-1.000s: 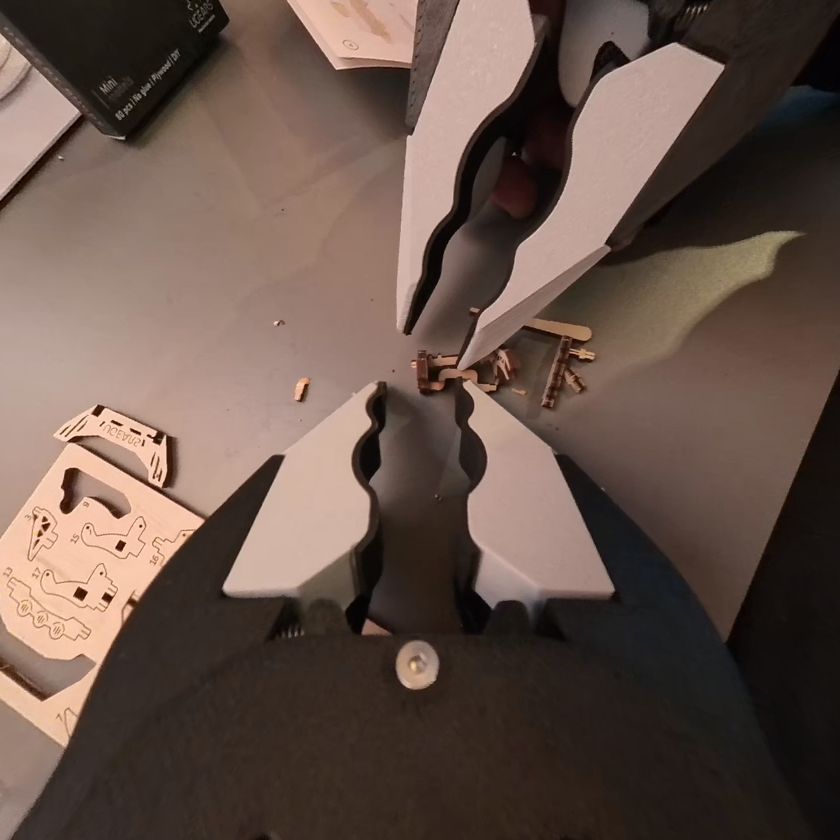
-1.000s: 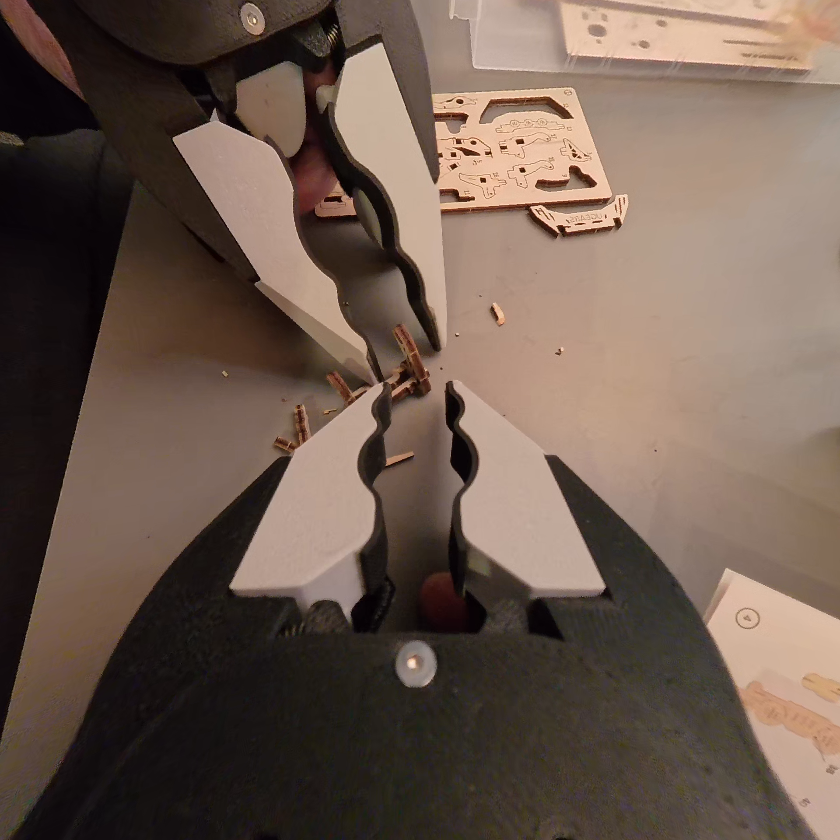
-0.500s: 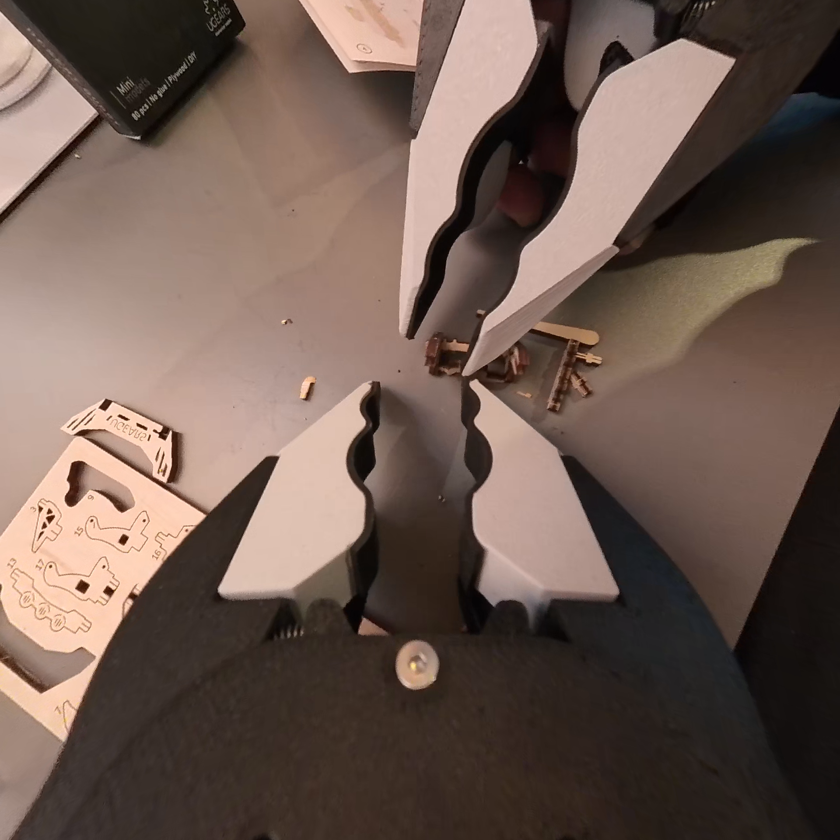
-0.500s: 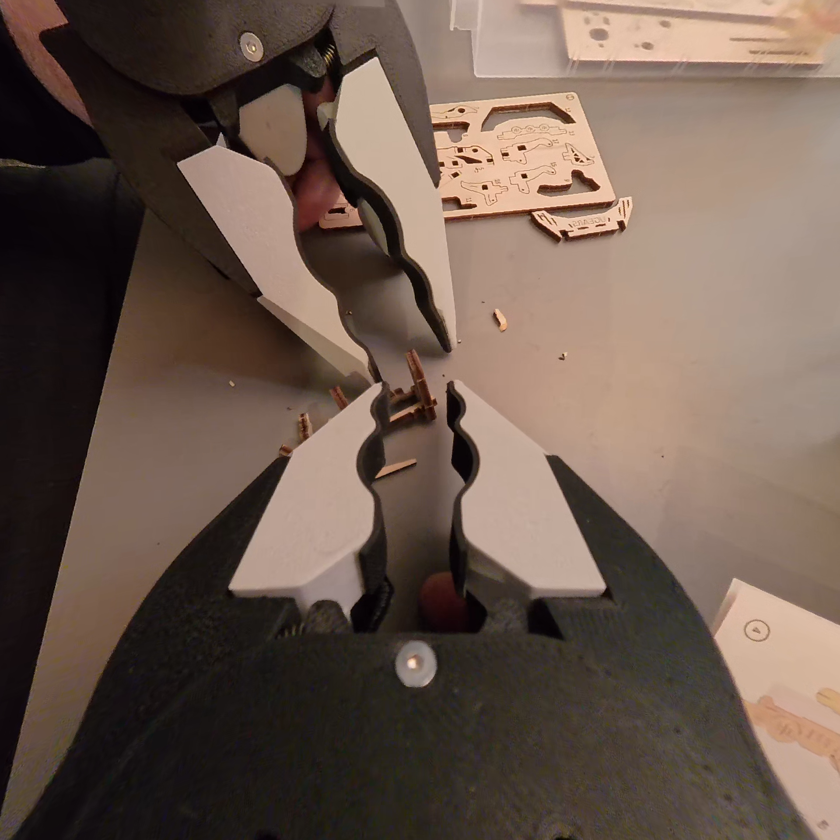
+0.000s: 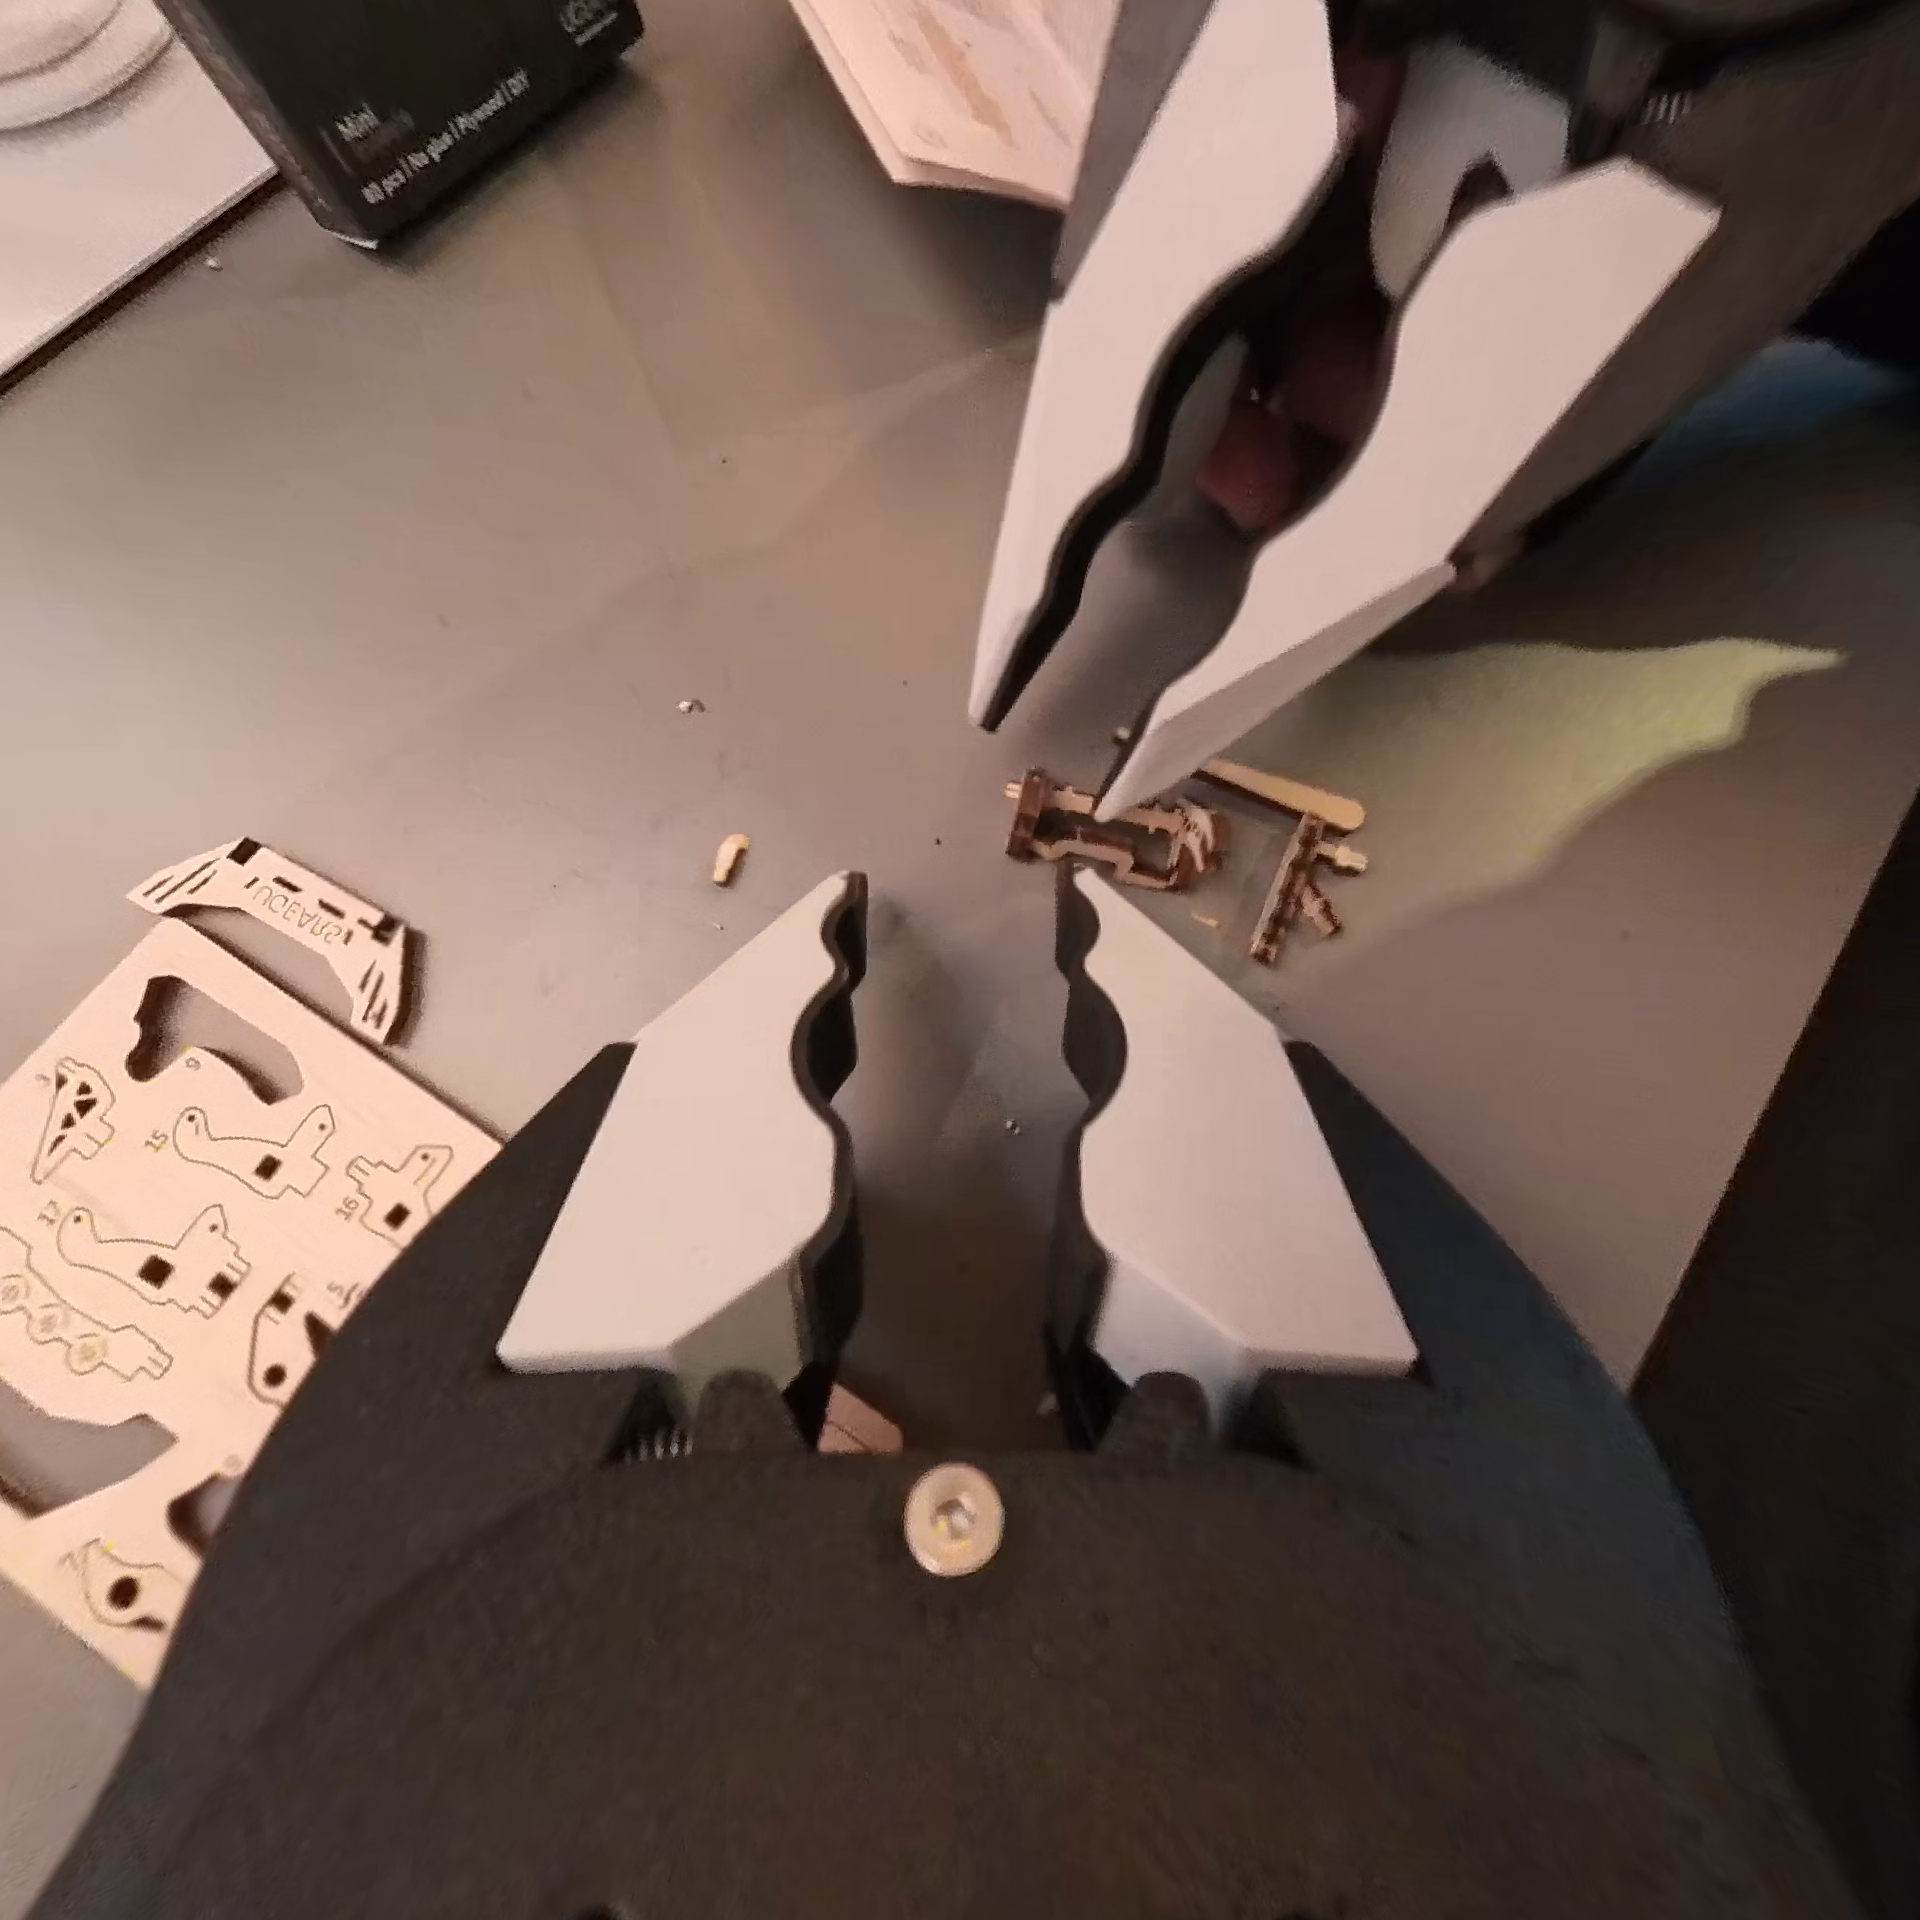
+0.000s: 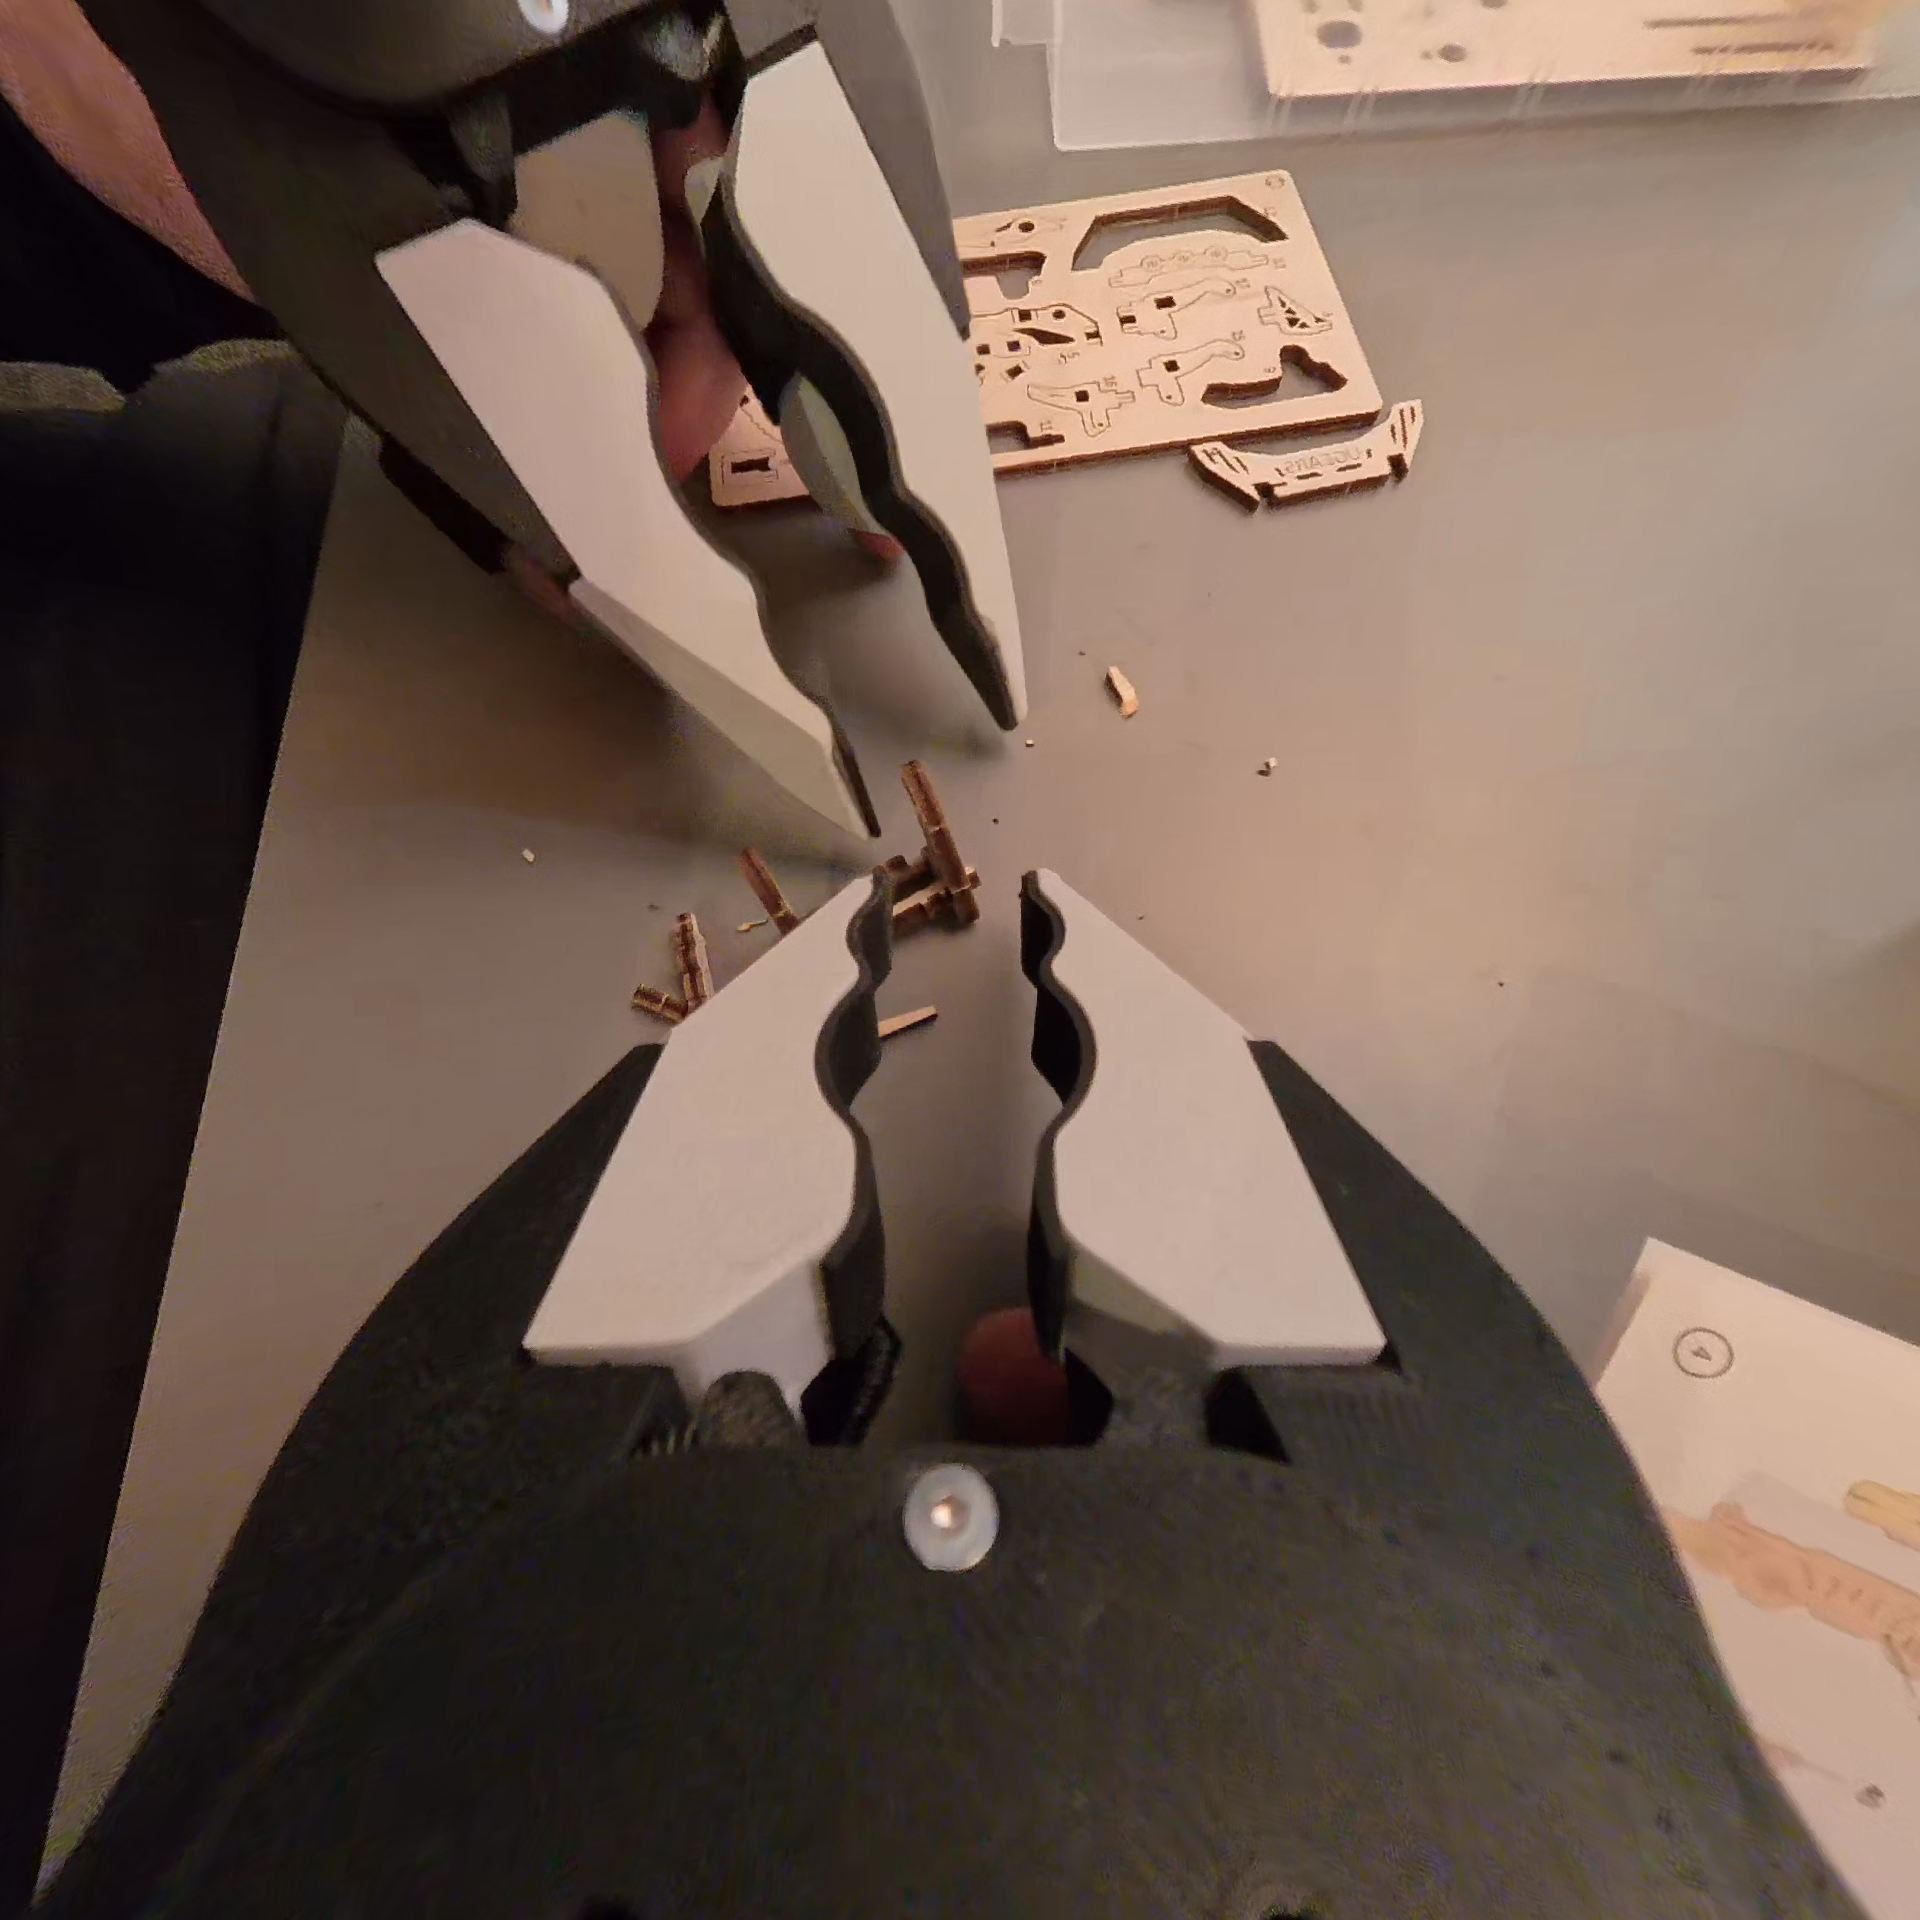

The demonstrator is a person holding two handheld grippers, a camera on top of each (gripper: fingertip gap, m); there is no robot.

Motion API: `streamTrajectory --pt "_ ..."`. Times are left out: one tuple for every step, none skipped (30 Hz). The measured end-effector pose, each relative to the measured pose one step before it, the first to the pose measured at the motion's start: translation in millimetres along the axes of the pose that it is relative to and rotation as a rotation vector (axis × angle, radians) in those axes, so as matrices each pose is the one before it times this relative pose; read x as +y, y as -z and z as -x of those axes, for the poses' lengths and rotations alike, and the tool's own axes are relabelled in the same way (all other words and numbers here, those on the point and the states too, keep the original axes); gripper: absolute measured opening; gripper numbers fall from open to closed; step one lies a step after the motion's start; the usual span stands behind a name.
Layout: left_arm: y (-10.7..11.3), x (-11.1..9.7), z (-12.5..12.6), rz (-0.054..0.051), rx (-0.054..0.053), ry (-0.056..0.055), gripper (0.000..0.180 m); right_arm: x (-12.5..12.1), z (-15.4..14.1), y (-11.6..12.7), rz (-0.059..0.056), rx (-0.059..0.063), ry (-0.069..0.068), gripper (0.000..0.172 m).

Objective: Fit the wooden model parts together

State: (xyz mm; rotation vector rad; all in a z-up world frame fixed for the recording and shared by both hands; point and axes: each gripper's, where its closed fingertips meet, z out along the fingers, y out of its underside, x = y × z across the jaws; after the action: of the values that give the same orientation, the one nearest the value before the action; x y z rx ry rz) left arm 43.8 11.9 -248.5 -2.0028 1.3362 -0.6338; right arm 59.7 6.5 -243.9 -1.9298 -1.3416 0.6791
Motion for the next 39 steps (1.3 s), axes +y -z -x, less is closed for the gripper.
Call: streamTrajectory --pt "1.4 -1.68 1.15 -0.0094 0.0043 0.0214 0.035 0.33 0.24 -0.72 0.0045 0.0014 0.0047 0.022" --pt "0.63 0.4 1.32 0.0036 -0.0004 0.0122 0.036 1.13 0.11 -1.07 0.0102 0.0017 0.004 0.022" --pt "-0.4 2.19 0.84 0.015 -0.0032 0.0002 0.037 1.17 0.17 -1.26 0.0111 0.0028 0.0081 0.022" --pt "-1.03 2.58 -0.23 0.0152 -0.003 -0.0101 0.037 0.45 0.44 -0.85 0.0063 0.0003 0.0066 0.022" --pt "-1.52 1.56 -0.22 0.0092 -0.0076 -0.0115 0.037 -0.21 0.6 -0.7 0.0017 -0.0024 0.002 0.022" --pt "-1.46 0.61 -0.19 0.0055 -0.0109 -0.008 0.038 -0.45 0.38 -0.48 -0.0004 -0.0025 0.0009 0.022" --pt "-1.09 -0.8 -0.59 -0.001 -0.0081 -0.0054 0.038 -0.1 0.39 -0.34 0.0008 -0.0019 0.0019 0.022" --pt "-0.79 -0.85 0.16 -0.0013 -0.0093 0.0012 0.038 -0.03 -0.12 -0.2 0.0001 -0.0003 -0.0012 0.022" --pt "-0.71 -0.96 -0.33 -0.0039 -0.0046 -0.0021 0.037 -0.22 -0.55 0.26 -0.0021 0.0003 -0.0048 0.022" --pt "-0.84 0.02 -0.91 0.0018 -0.001 -0.0041 0.036 -0.45 -0.31 0.37 -0.0045 -0.0005 -0.0035 0.022" --pt "-0.65 0.16 0.0 0.0034 -0.0066 -0.0058 0.037 -0.13 -0.31 0.27 -0.0027 0.0008 -0.0026 0.022" --pt "-0.37 -0.2 -0.44 0.0005 -0.0039 -0.0029 0.037 -0.16 -0.25 0.17 -0.002 0.0007 -0.0024 0.022" --pt "-0.28 0.06 -1.1 0.001 0.0005 -0.0041 0.037 -0.12 -0.3 0.15 -0.0013 0.001 -0.0017 0.023" --pt "0.02 -0.06 -0.73 -0.001 0.0008 -0.0029 0.037 0.0 -0.29 0.06 -0.0006 0.0012 -0.0019 0.023" --pt "0.19 0.05 0.2 -0.002 -0.0015 0.003 0.037 0.25 -0.33 -0.19 0.0019 0.0018 -0.0007 0.023" --pt "0.37 -0.09 0.05 -0.0025 0.0011 0.0037 0.037 0.25 -0.1 -0.21 0.002 0.0011 0.0006 0.023" --pt "0.47 0.09 -0.08 -0.0015 0.004 0.0016 0.037 0.18 -0.12 -0.24 0.0015 0.0009 0.0012 0.023" --pt "0.52 0.4 1.04 0.0003 -0.001 0.0032 0.037 0.2 0.03 -0.25 0.0018 0.0012 0.0018 0.022" --pt "0.68 0.34 1.41 -0.0007 -0.0032 0.0022 0.037 0.06 0.07 -0.13 0.0004 0.0005 0.0016 0.022" --pt "0.58 0.37 0.09 -0.0009 0.0038 0.0007 0.037 0.1 0.18 0.11 0.0002 -0.0024 -0.0014 0.023" --pt "0.86 -0.04 -0.77 -0.0025 0.0075 0.0003 0.038 0.0 0.06 0.25 -0.0008 -0.0038 -0.0024 0.023" --pt "0.84 -0.53 -0.22 -0.0052 0.0023 0.0014 0.037 -0.45 0.33 0.35 -0.0043 -0.0043 -0.0021 0.023" --pt "0.8 -0.79 -0.55 -0.0063 0.0036 0.0014 0.037 -0.54 0.16 0.68 -0.0054 -0.0039 -0.0033 0.023" --pt "0.85 -1.8 -1.55 -0.0109 0.0099 0.0064 0.037 -0.18 -0.36 0.76 -0.0046 -0.0022 -0.005 0.023" --pt "0.8 -1.7 -1.0 -0.0097 0.0094 0.0141 0.038 0.0 -0.2 0.75 -0.0026 -0.0013 -0.0035 0.024" --pt "0.63 -1.67 0.25 -0.0107 0.0012 0.0111 0.038 -0.06 -0.48 0.97 -0.0038 0.0005 -0.0032 0.024" --pt "0.43 -1.47 -0.25 -0.0099 0.0016 0.003 0.038 -0.05 -0.03 1.04 -0.0043 -0.002 -0.0037 0.024" --pt "0.12 -0.58 -0.32 -0.0028 -0.0021 -0.0063 0.038 -0.32 0.62 1.19 -0.006 -0.005 -0.0033 0.023" --pt "0.5 -0.68 -0.12 -0.0026 -0.0092 -0.0236 0.039 -0.06 0.59 1.06 -0.0044 -0.0051 -0.0049 0.023" --pt "0.5 -0.95 -1.52 -0.0035 -0.0042 -0.0366 0.039 0.17 0.02 1.11 -0.0033 -0.0026 -0.0051 0.024" --pt "0.24 -1.31 -1.73 -0.0045 -0.005 -0.0358 0.041 -0.36 -0.07 1.1 -0.0064 -0.0017 -0.0058 0.024" --pt "0.23 -2.04 -1.42 -0.0072 -0.009 -0.0364 0.044 -0.82 0.03 1.02 -0.0074 -0.0033 -0.0073 0.024" --pt "0.73 -2.56 -0.18 -0.0115 -0.0185 -0.0396 0.045 -0.77 -0.4 0.91 -0.0073 -0.0002 -0.0058 0.024" --pt "0.94 -2.12 -0.76 -0.0121 -0.0104 -0.0323 0.045 -0.7 -0.61 1.09 -0.0069 0.0031 -0.0037 0.023" --pt "1.21 -1.51 -0.98 -0.0125 -0.0062 -0.0225 0.044 -0.39 -0.25 1.18 -0.0046 0.0033 -0.0031 0.023" --pt "2.52 -2.05 0.81 -0.02 -0.0222 -0.0294 0.043 -0.16 -0.25 1.42 -0.0041 0.0041 -0.0031 0.023" --pt "4.15 -3.52 0.67 -0.0299 -0.0259 -0.0431 0.04 -0.15 -0.32 1.56 -0.0053 0.0059 -0.0028 0.023" --pt "4.38 -2.86 -0.75 -0.0232 -0.0151 -0.0382 0.037 -0.34 -0.4 2.0 -0.0081 0.0066 -0.0034 0.023" --pt "4.02 -0.55 1.24 -0.0035 -0.0237 -0.0243 0.035 -0.28 0.02 2.3 -0.0081 0.0038 -0.0055 0.022"
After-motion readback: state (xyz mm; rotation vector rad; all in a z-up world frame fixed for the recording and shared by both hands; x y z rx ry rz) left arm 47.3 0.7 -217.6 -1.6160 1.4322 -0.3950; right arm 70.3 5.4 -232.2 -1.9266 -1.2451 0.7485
